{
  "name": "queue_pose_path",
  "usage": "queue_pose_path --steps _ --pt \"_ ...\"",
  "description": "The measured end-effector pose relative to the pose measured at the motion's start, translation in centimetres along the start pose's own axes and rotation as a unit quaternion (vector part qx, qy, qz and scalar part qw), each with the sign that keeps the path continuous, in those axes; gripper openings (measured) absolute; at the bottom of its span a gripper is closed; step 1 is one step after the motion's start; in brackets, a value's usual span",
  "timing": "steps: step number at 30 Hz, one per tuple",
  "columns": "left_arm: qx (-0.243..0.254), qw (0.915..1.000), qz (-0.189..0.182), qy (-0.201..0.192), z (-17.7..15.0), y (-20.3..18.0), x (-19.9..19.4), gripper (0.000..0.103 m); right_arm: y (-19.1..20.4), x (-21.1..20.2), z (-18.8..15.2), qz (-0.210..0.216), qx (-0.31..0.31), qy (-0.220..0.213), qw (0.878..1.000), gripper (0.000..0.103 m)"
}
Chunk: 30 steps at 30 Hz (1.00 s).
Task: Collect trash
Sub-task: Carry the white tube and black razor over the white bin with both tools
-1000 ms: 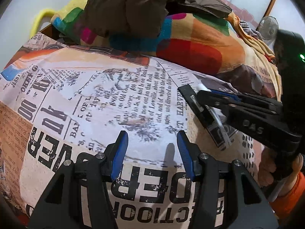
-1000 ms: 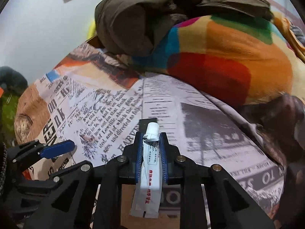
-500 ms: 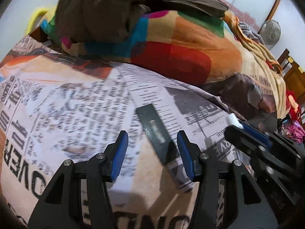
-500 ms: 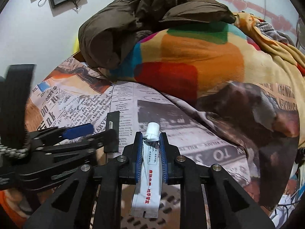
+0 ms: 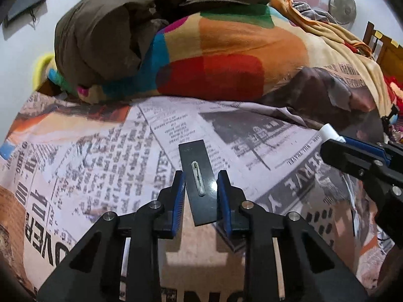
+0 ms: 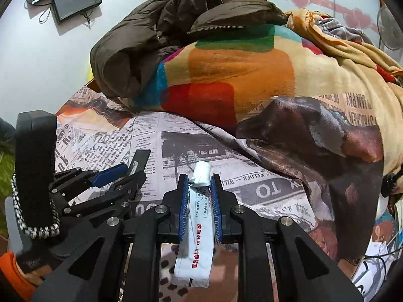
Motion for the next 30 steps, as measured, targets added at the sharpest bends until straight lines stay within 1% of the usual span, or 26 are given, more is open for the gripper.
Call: queue_pose_path --steps 3,6,9,12,16,21,26,30 --pt "-0.004 0.9999 -0.005 0.01 -0.9 0.4 -1.2 0.025 0.4 -0.9 0.0 0.005 0.005 -0.001 1.0 0.016" --pt "-0.001 0.9999 -0.015 -0.004 -1.5 0.4 -4.1 0.024 1.1 -2.1 0.1 0.008 0.005 -0.004 1.0 0.016" --pt "-0.007 0.9994 -0.027 -0.019 -1.3 0.4 -7.2 0.024 2.0 -3.5 0.6 0.009 0.002 -0.011 1.0 0.016" --pt "-0.003 0.9989 -0.029 -0.038 -0.9 0.3 -10.4 0.024 3.5 -5.6 1.4 0.012 -0.004 -0.023 1.0 0.016" --pt "0.01 0.9971 -0.02 -0.072 -0.1 0.6 -15.3 0.024 5.7 -8.5 2.5 0.018 -0.015 -0.043 0.999 0.016" --pt "0.002 0.9944 -0.019 -0.104 0.0 2.0 -21.3 0.024 9.3 -12.8 3.8 0.028 -0.031 -0.072 0.997 0.016" --pt "-0.002 0.9916 -0.004 -0.129 -1.4 4.6 -27.7 0.024 13.6 -16.4 3.7 0.059 -0.044 -0.092 0.993 0.016" --pt "-0.004 0.99 0.015 -0.14 -3.0 6.9 -31.5 0.024 17.4 -18.7 3.4 0.086 -0.056 -0.1 0.99 0.016"
Point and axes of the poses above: each gripper's, at about its wrist camera, not at the fingertips, and x roughly the way its jaws point, y to its left, z to its top, the point moved 7 cm from there along x, roughly the way its jaws point, and after that the axes turned 9 degrees about -z, right-handed, at the moved point
